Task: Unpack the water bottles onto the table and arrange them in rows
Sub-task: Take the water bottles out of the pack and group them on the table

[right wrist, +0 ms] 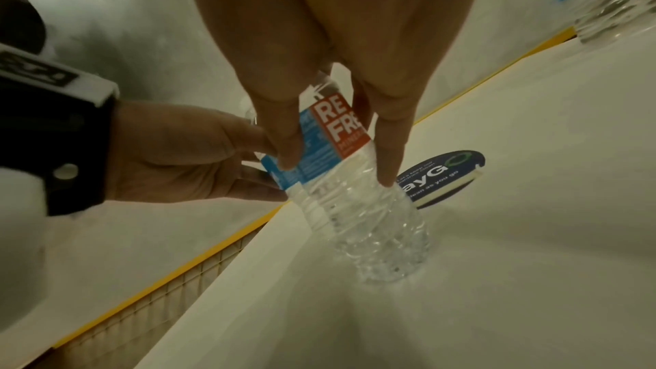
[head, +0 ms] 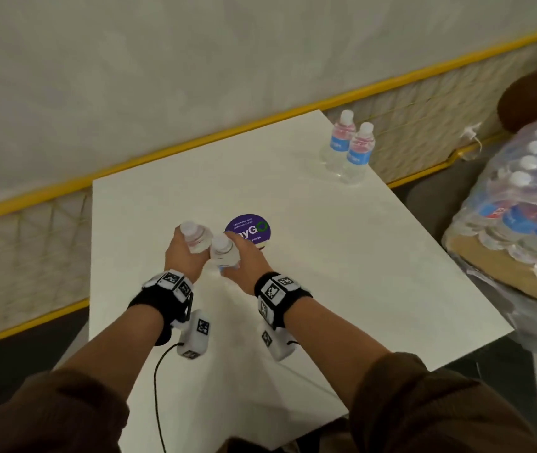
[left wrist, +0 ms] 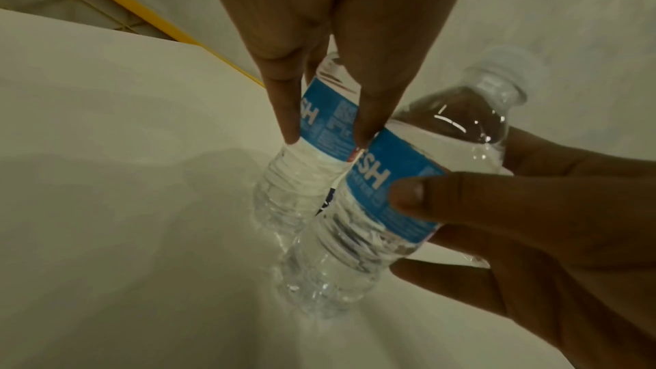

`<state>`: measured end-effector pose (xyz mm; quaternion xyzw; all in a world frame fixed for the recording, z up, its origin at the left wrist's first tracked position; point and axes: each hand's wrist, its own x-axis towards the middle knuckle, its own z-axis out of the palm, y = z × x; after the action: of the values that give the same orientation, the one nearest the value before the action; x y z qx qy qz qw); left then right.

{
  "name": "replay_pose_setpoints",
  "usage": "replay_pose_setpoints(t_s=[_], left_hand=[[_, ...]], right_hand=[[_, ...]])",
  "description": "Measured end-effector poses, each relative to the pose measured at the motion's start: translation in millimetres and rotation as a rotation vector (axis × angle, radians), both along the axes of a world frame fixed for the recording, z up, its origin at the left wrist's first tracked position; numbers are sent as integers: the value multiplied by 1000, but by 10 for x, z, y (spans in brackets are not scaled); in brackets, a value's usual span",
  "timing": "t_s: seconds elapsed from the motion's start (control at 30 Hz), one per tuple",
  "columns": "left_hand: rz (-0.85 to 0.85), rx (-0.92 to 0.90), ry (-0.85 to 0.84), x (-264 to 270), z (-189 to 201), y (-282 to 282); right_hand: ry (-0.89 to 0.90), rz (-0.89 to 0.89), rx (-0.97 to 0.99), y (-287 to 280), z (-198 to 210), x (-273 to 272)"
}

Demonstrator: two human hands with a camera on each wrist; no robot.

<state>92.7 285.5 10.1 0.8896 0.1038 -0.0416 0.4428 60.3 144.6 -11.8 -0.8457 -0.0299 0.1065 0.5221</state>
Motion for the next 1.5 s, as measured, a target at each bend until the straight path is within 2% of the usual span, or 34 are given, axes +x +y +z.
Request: replay_pose_setpoints(t_s=[0.17,0.23,0.3,0.37,0.43,0.53,0.57,0.63,0.73,0.8,0.9,0.97,1.07,1.13,1.27,1.33,1.4,1.5], left_hand=[[-23,-44,-86,37,-56,-125],[66,-115,-59,-31,-202,-173],[214,-88,118,-140,-440,-236],[240,-60,406,-268,-684,-344],[148,-138,691,-414,-753,-590],[-90,-81,769,-521,-727,-1186],[-207,-32,760,-520,-686,-1442],[-364,-93,697,-519,-477,-2015],[-569,-105,515,-499,-192,-2973],[-714,-144,391,-507,7,-3571],[-867,-116,226,-564,169,-4271],[-927,-93,186,-618,216,-4560],[-976,-86,135,-683,240,-4786],[-1015,-86,92,-676,170,-4832],[-1031,-52,100,-668,113,-4753],[-1015,-39,89,-653,136,-4661],[-946,-41,86,-576,171,-4548],[-873,39,98,-349,208,-4320]], right_hand=[[49,25,-11,-130,4,99],[109,-28,-25,-338,-36,-4],[164,-125,-9,-704,-83,-211],[198,-233,-22,-1230,-134,-458],[195,-389,-80,-1865,-175,-677],[155,-746,-49,-2857,-128,-888],[114,-874,-3,-3159,-64,-925],[7,-1095,27,-3705,110,-968],[-42,-1258,-63,-4360,287,-917],[74,-1225,-117,-4639,321,-817],[287,-956,-215,-4773,405,-768],[296,-878,-292,-4768,429,-837],[-14,-945,-281,-4560,321,-1020],[-139,-891,-192,-4392,244,-1117],[-145,-707,16,-4240,317,-1276],[-70,-654,1,-4324,296,-1296],[-14,-792,-40,-4489,202,-1281],[24,-1145,-12,-4754,140,-1241]])
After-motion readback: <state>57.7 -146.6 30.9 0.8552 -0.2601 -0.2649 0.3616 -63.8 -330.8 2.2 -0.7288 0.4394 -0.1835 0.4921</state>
